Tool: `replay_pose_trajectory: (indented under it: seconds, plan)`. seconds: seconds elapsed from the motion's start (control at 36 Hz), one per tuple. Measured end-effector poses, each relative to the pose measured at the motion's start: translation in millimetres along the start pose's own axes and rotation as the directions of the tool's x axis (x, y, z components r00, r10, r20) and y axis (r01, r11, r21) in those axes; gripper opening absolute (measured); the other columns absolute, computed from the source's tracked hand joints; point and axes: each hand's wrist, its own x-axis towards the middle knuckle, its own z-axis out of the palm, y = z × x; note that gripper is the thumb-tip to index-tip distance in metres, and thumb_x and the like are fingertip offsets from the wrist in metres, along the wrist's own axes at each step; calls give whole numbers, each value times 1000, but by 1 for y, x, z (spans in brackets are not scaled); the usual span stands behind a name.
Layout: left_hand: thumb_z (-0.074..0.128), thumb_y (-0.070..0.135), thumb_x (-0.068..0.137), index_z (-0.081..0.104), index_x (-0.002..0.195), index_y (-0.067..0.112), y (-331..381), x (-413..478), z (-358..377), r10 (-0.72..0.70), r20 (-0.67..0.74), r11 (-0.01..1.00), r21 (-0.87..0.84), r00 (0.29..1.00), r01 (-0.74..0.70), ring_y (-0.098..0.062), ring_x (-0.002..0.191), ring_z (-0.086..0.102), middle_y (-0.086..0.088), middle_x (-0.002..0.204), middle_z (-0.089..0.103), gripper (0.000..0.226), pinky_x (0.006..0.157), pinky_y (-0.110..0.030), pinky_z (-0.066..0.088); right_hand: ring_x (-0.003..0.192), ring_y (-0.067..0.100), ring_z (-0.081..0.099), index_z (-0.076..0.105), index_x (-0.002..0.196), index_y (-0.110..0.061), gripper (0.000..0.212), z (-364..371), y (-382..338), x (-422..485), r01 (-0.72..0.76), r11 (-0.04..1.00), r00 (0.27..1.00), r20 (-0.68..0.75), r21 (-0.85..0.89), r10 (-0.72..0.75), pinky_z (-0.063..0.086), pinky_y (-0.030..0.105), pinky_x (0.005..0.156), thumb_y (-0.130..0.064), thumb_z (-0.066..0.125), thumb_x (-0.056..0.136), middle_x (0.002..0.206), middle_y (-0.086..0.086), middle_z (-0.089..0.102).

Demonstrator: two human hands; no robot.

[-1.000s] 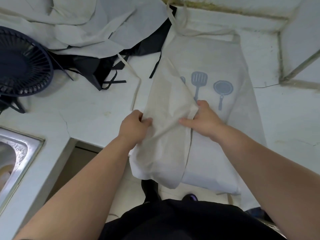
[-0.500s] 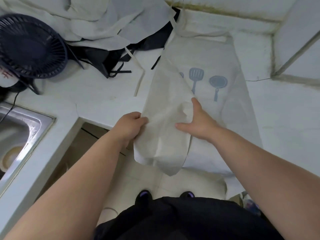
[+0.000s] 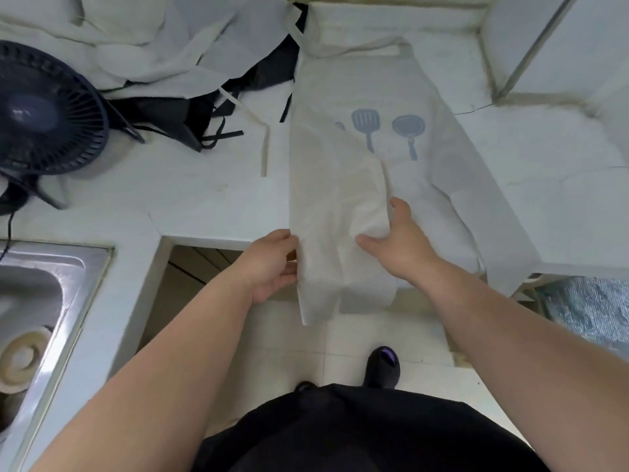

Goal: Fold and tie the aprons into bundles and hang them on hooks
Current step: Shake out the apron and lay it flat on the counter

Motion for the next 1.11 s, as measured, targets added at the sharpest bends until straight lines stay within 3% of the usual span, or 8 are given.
replay_pose_trajectory:
  seconds: [0.11, 0.22, 0.39, 0.67, 0.75, 0.83, 0.94, 1.11]
  plan:
    - [47, 24, 101, 60, 107, 9, -16, 4, -6, -24, -25, 994, 108, 999, 26, -21, 84, 68, -6, 97, 69, 21, 71, -30, 55, 128, 28, 45, 5, 151, -15, 85, 5, -1, -12, 35, 993, 997, 72, -112, -27, 34, 28, 101, -15, 63, 89, 143, 8, 42]
    - [47, 27, 101, 63, 96, 11, -30, 3, -12, -58, 23, 990, 127, 998, 55, -20, 87, 67, -2, 94, 71, 23, 75, -32, 55, 125, 32, 45, 14, 149, -14, 62, 6, -4, -11, -24, 976, 1000, -1, -217, 25, 35, 30, 97, -11, 47, 96, 140, 13, 45]
    - [65, 13, 90, 67, 87, 8, -47, 4, -27, 30, -25, 968, 252, 999, -23, -22, 84, 66, -7, 91, 71, 6, 89, -41, 55, 114, 35, 52, 30, 139, -12, 47, 16, 0, -12, -51, 978, 992, -120, -202, 27, 40, 35, 90, -13, 47, 96, 123, 15, 56]
    - [83, 23, 73, 58, 68, 16, -54, -2, -32, 178, -173, 932, 346, 969, -109, -14, 63, 55, 2, 69, 64, 26, 69, -31, 49, 107, 33, 55, 33, 137, -10, 43, 22, 4, -10, -91, 984, 985, -158, -151, 66, 37, 30, 82, -17, 48, 97, 111, 15, 58]
    - [79, 33, 77, 56, 80, 16, -51, -5, -31, 251, -191, 832, 544, 949, -110, -12, 70, 52, 5, 74, 57, 29, 64, -24, 42, 105, 33, 55, 33, 137, -11, 44, 19, 4, -12, -92, 984, 987, -143, -155, 70, 37, 30, 81, -17, 48, 96, 99, 9, 51]
    - [75, 40, 79, 50, 106, 18, -42, -10, -26, 326, -196, 719, 686, 925, -108, -15, 89, 56, 4, 99, 56, 43, 68, -27, 44, 105, 33, 55, 28, 141, -13, 50, 16, 4, -13, -95, 983, 989, -127, -158, 75, 38, 31, 82, -18, 49, 96, 104, 13, 55]
    - [65, 30, 88, 44, 131, 16, -26, -13, -14, 505, -148, 604, 765, 851, -225, -17, 95, 55, -4, 122, 49, 50, 75, -27, 42, 100, 27, 55, 21, 147, -12, 65, 8, 3, -14, -96, 988, 992, -93, -120, 85, 41, 33, 89, -22, 53, 92, 98, 8, 51]
    - [54, 24, 94, 54, 131, 20, -9, -11, 6, 523, 73, 401, 858, 849, -321, -22, 123, 45, -3, 133, 49, 37, 94, -23, 35, 127, 28, 46, 35, 142, -11, 53, -15, 4, -9, -80, 987, 990, -127, -142, 62, 36, 29, 97, -23, 53, 94, 139, 13, 46]
